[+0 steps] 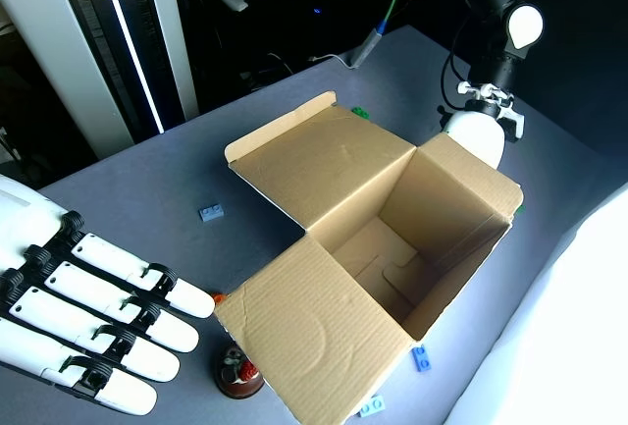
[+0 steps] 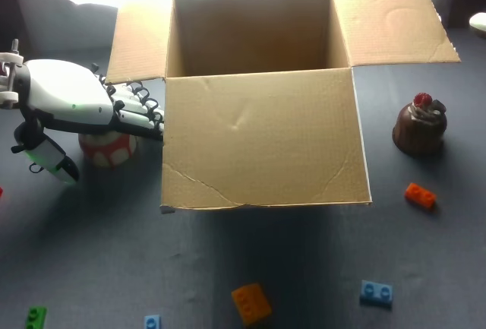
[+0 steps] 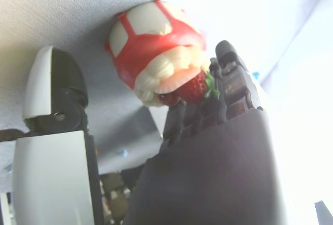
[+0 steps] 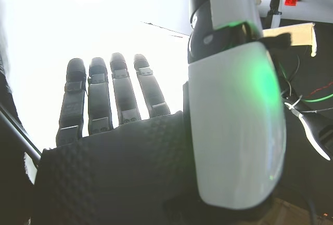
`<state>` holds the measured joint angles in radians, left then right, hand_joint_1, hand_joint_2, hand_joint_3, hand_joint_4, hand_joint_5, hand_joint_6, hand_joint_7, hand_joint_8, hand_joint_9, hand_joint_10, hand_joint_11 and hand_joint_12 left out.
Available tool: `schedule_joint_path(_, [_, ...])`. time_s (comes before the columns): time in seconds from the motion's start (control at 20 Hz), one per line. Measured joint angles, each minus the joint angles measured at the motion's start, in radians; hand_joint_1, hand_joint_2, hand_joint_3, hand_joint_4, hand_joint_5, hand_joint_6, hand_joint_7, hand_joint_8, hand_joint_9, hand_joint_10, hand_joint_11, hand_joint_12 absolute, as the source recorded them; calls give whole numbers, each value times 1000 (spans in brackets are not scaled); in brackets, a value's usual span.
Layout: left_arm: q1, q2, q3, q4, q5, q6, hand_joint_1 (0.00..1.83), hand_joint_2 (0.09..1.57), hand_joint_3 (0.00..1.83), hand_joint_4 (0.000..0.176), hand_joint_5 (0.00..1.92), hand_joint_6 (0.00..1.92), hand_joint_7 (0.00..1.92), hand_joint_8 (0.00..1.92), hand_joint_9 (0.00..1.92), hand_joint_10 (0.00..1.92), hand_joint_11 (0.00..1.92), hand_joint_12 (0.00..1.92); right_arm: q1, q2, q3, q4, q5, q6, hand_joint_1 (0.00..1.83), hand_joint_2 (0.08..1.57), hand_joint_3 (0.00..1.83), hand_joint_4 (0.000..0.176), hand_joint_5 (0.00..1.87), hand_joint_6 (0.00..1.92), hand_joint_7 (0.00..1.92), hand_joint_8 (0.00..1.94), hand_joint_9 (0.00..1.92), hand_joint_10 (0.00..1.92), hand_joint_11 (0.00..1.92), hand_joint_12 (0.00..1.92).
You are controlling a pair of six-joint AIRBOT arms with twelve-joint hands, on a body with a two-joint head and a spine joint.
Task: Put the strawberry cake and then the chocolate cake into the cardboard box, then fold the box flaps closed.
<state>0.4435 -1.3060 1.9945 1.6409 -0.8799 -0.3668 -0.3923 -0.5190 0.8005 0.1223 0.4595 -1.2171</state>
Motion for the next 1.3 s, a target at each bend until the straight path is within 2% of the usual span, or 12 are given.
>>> schedule_joint_path(0.15, [0, 0, 0, 0, 1, 0, 1226, 986, 0, 65, 51, 5, 69, 8, 84, 17, 0, 536, 0, 0, 0, 0, 0, 0, 855, 945, 2, 3, 0, 0, 44, 2, 51, 0, 0, 220])
schedule_joint_path(0.3, [0, 0, 0, -3, 0, 0, 1270, 983, 0, 82, 336, 59, 373, 50, 415, 113, 0, 1277, -1, 0, 0, 0, 1, 0, 874, 941, 1, 8, 0, 0, 51, 1, 65, 2, 0, 246])
schedule_joint_path(0.35, [0, 0, -1, -7, 1, 0, 1267, 985, 0, 83, 409, 23, 454, 39, 453, 290, 14, 1423, -1, 0, 0, 0, 1, 0, 854, 947, 2, 7, 0, 0, 47, 0, 61, 0, 0, 260])
schedule_joint_path(0.4, [0, 0, -1, -16, 1, 0, 1302, 974, 0, 59, 528, 45, 530, 97, 404, 798, 153, 1538, -1, 0, 0, 0, 1, 0, 845, 944, 1, 6, 0, 0, 56, 4, 63, 1, 0, 264])
schedule_joint_path(0.45, [-1, 0, -1, -28, 1, -1, 1307, 998, 5, 48, 579, 149, 330, 705, 310, 1318, 278, 1693, -1, 0, 0, 0, 1, 0, 851, 951, 3, 4, 0, 0, 57, 2, 54, 2, 0, 236])
schedule_joint_path(0.5, [-1, 0, -1, -37, 0, -2, 1300, 1026, 13, 60, 476, 463, 155, 1172, 277, 1601, 367, 1804, -1, 0, 0, 0, 1, 0, 857, 957, 5, 3, 0, 0, 58, 2, 58, 4, 0, 231])
schedule_joint_path(0.55, [-1, 0, -2, -37, 0, -3, 1342, 1050, 27, 41, 379, 880, 114, 1457, 329, 1795, 441, 1897, -1, 0, 0, 0, 1, 0, 867, 956, 4, 4, 0, 0, 64, 4, 66, 7, 0, 236])
schedule_joint_path(0.6, [-1, 0, -3, -39, -1, -5, 1369, 1065, 42, 43, 337, 1243, 158, 1615, 421, 1896, 545, 1916, -1, 0, 0, 0, 1, -1, 874, 951, 1, 5, 0, 0, 70, 3, 73, 7, 0, 269])
schedule_joint_path(0.65, [-1, 0, -3, -37, -2, -4, 1385, 1074, 56, 38, 326, 1402, 181, 1715, 473, 1916, 599, 1920, -1, 0, 0, 0, 1, -1, 875, 952, 1, 6, 0, 0, 68, 2, 71, 5, 0, 275])
schedule_joint_path(0.7, [-1, 0, -3, -23, -1, -2, 1434, 1148, 267, 3, 328, 1515, 396, 1713, 586, 1836, 654, 1921, -1, 0, 0, 0, 1, -1, 881, 946, 0, 6, 0, 0, 63, 1, 73, 4, 0, 294])
schedule_joint_path(0.9, [1, 2, -10, -6, 1, -4, 1651, 895, 713, 0, 417, 1630, 509, 1715, 602, 1810, 745, 1875, -8, -1, 0, -1, 4, -3, 875, 939, 0, 4, 0, 0, 49, 0, 55, 0, 0, 305])
schedule_joint_path(1.3, [-1, 35, -23, 12, -10, -5, 1645, 916, 633, 0, 462, 1570, 544, 1650, 603, 1752, 763, 1797, -8, -1, -1, 0, 6, -13, 828, 955, 4, 11, 0, 0, 55, 2, 64, 1, 0, 272])
